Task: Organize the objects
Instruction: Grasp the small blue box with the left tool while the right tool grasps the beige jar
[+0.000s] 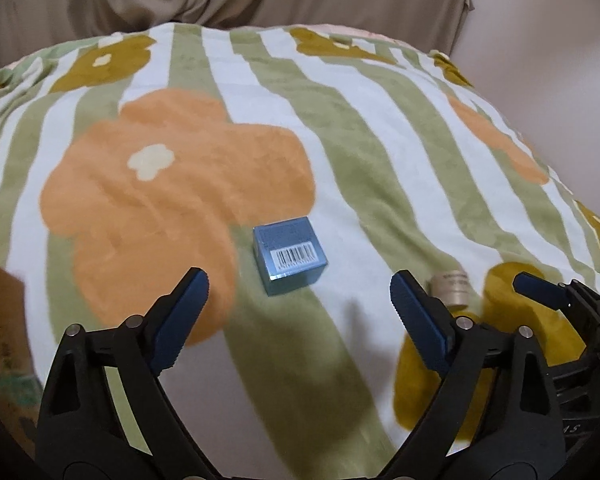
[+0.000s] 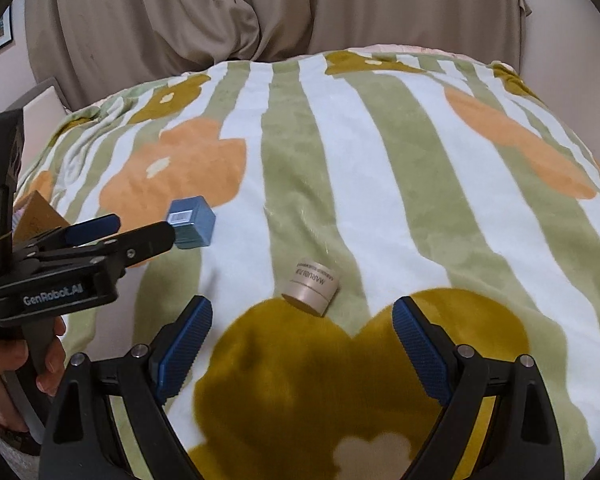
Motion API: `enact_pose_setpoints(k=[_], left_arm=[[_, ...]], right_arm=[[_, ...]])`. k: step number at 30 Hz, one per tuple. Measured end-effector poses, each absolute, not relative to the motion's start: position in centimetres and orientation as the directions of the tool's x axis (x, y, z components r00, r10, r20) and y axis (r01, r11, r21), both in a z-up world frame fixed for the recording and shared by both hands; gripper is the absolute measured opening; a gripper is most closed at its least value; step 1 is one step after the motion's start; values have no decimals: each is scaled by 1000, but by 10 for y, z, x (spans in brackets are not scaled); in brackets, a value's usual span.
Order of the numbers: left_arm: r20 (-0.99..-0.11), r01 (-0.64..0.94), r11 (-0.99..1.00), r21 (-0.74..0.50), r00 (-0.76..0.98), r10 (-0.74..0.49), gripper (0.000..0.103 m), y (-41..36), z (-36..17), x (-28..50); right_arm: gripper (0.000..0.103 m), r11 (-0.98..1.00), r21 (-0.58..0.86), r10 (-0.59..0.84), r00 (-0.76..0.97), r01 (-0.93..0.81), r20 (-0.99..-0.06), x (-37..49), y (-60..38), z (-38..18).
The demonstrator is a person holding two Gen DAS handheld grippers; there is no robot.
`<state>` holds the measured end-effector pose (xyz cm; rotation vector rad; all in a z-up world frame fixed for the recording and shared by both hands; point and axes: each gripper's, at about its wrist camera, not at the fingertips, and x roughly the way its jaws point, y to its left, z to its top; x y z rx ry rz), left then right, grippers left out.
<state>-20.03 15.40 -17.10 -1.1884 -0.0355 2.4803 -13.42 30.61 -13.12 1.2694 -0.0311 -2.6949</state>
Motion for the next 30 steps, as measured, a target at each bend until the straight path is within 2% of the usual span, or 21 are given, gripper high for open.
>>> enact_pose_setpoints(k=[3,4,5,10,14,18,23,26,27,30], left_arm=[[-757,-321,-928,-189,-555,346,89,157,-180,-212],[-758,-320,-928,-192,-552,347,85,157,-182,-215],[-760,-319,-928,-191,-550,346,82,158,-185,-219],[-768,-316,-930,-188,-543,340,79,162,-194,-228],[-768,-313,-935,-167,-553,322,70,166,-197,-231],[-771,-303,-938,-166,-554,315,66,165,-200,-234],[-772,-306,-937,-171,-549,321,44,164,-204,-235],[-769,-314,-936,-160,-555,318,43,166,-203,-234],[-768,-315,-936,-157,-556,317,43,166,-203,-233],[-767,-312,-935,-165,-555,321,42,166,-203,-234]], right_arm=[[77,-992,64,-118,-605,111,-788,-146,304,-141],[72,-992,66,-118,-599,108,-792,-148,304,-143],[71,-992,72,-119,-594,103,-796,-151,304,-146],[67,-994,77,-109,-579,79,-808,-160,305,-156],[65,-996,58,-88,-578,70,-811,-165,304,-160],[59,-996,60,-87,-573,66,-815,-169,304,-164],[52,-997,46,-73,-573,62,-816,-172,304,-167],[44,-997,38,-70,-568,69,-820,-173,303,-170],[38,-996,38,-73,-566,75,-821,-174,303,-170],[38,-997,29,-68,-567,78,-821,-173,302,-171]])
